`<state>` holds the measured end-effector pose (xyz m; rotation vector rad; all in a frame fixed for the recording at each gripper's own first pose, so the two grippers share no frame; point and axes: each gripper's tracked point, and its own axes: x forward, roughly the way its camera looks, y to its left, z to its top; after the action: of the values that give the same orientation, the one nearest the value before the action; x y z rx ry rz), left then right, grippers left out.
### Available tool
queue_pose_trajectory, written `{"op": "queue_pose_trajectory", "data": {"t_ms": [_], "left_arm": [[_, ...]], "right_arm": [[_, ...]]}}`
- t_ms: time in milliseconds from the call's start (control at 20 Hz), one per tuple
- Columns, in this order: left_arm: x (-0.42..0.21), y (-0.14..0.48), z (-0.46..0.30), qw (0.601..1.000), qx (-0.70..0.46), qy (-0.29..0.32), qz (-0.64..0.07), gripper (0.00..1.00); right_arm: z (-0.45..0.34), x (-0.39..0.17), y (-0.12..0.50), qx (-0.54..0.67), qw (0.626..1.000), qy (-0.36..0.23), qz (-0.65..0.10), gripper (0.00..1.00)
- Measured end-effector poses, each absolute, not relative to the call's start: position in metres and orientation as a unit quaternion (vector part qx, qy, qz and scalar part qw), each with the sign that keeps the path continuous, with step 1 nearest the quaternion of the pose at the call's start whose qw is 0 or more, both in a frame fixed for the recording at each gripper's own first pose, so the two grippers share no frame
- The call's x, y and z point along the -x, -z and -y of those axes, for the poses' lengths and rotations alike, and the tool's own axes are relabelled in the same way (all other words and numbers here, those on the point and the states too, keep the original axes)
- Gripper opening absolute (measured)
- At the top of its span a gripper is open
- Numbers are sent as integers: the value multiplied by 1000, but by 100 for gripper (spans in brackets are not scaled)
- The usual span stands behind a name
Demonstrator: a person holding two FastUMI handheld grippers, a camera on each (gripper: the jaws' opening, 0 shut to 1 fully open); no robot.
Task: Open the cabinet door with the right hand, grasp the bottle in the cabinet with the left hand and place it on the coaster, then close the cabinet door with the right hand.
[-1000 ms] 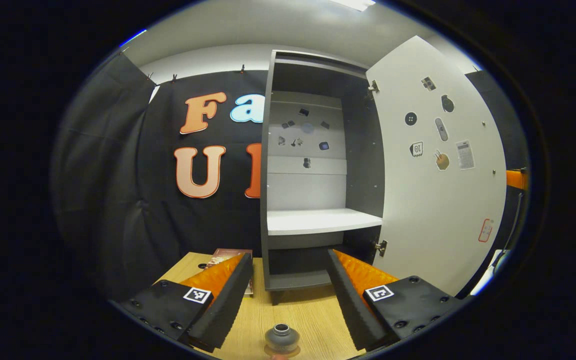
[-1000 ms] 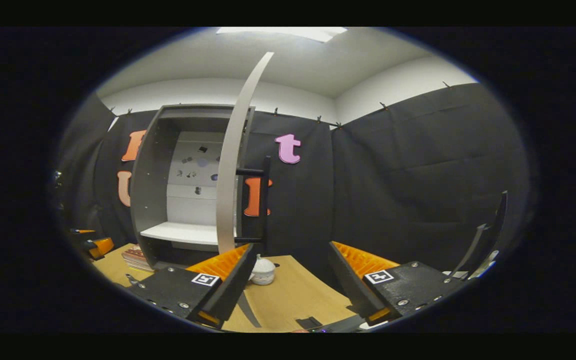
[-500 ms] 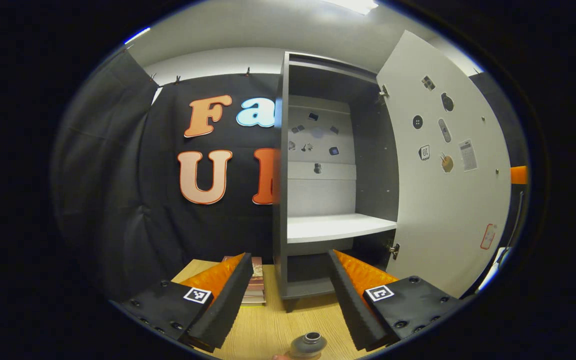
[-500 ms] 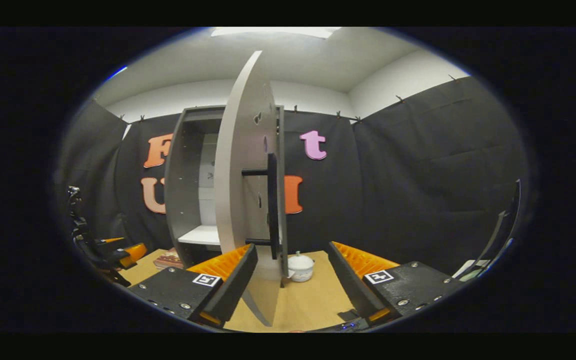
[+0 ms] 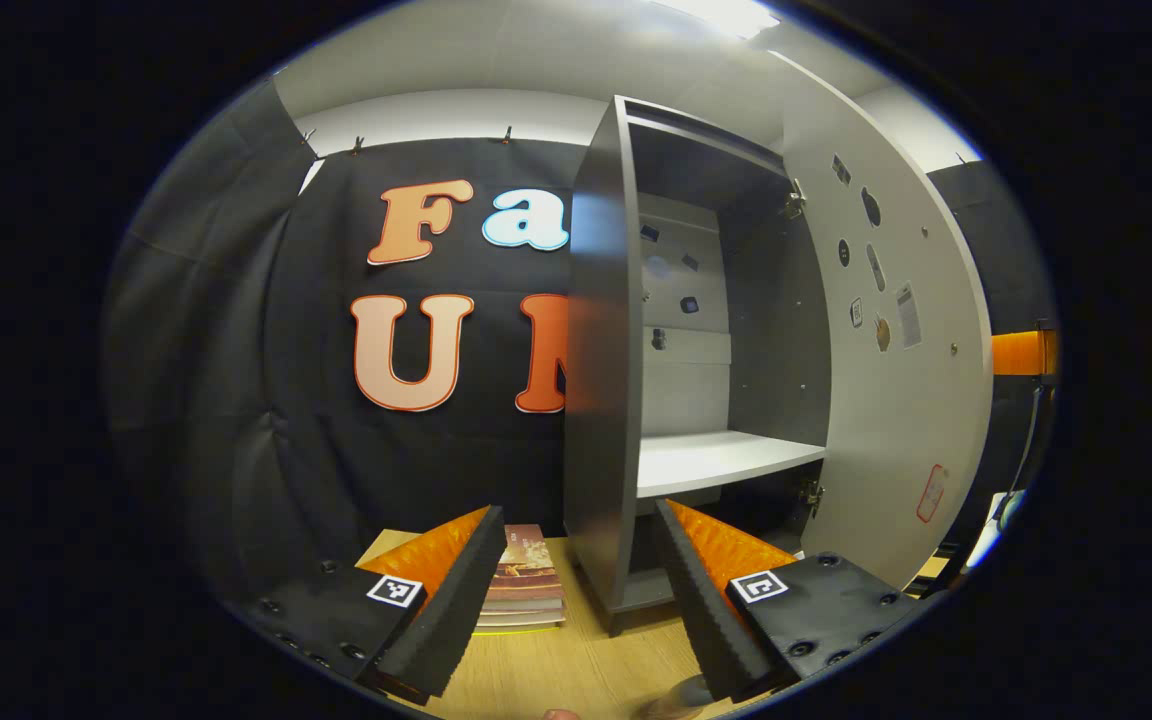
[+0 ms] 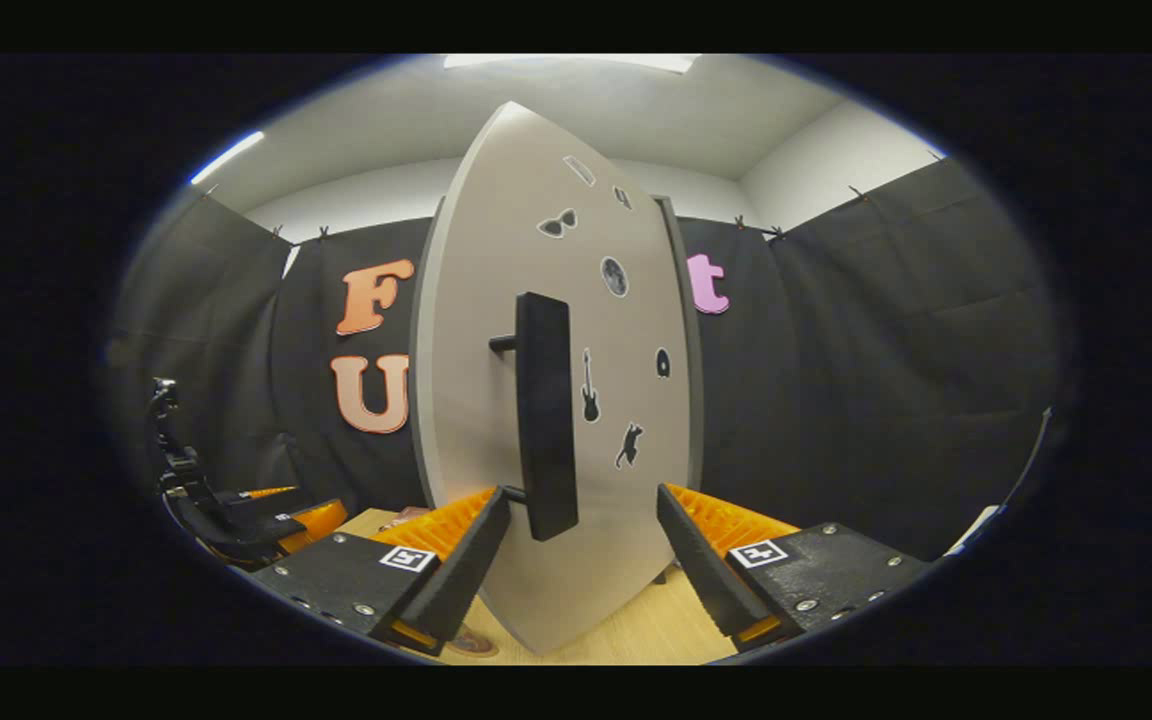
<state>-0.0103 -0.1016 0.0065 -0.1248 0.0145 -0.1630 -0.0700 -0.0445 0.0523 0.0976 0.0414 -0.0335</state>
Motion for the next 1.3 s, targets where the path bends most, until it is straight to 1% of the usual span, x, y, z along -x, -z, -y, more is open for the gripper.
{"op": "queue_pose_trajectory", "data": {"t_ms": [50,100,150,250,450,500,550,600,650,800,850,900,950,1050,1150,1200,1250,1300], "left_arm": [[7,-7,95,995,61,81,-9,96],[5,-9,89,995,60,78,-8,96],[3,-10,83,996,59,74,-7,96],[1,-10,74,997,55,62,-9,95],[1,-7,63,998,57,33,-15,96],[3,-6,63,998,61,26,-17,95],[3,-6,62,998,63,18,-17,95],[1,-6,61,998,65,11,-19,96],[0,-5,61,998,65,4,-20,95],[1,-6,61,998,65,-12,-22,96],[1,-6,61,998,64,-16,-22,95],[1,-7,61,998,63,-19,-21,95],[0,-7,61,998,61,-22,-20,95],[-1,-8,58,998,58,-28,-20,95],[-2,-7,55,997,60,-34,-20,95],[0,-6,54,997,63,-37,-21,96],[-1,-5,52,997,65,-40,-22,95],[-1,-4,51,997,66,-44,-23,95]], "right_arm": [[32,59,-50,-54,998,13,-24,94],[22,48,-49,-59,998,9,-27,96],[10,38,-49,-62,998,1,-31,94],[-8,16,-46,-67,997,-15,-37,93],[-35,-26,-43,-73,995,-55,-40,93],[-35,-31,-41,-73,994,-66,-43,91],[-36,-32,-41,-71,993,-77,-45,95],[-37,-37,-39,-68,993,-86,-45,93],[-40,-43,-38,-67,992,-94,-44,93],[-47,-56,-35,-71,990,-113,-41,94],[-48,-58,-35,-75,989,-117,-41,96],[-49,-62,-33,-79,989,-121,-41,94],[-50,-67,-31,-83,988,-124,-42,96],[-51,-71,-32,-77,990,-115,-37,92],[-52,-72,-32,-55,992,-109,-33,97],[-51,-72,-31,-45,993,-106,-32,95],[-53,-73,-31,-38,993,-103,-31,95],[-53,-74,-31,-34,994,-100,-30,97]]}}
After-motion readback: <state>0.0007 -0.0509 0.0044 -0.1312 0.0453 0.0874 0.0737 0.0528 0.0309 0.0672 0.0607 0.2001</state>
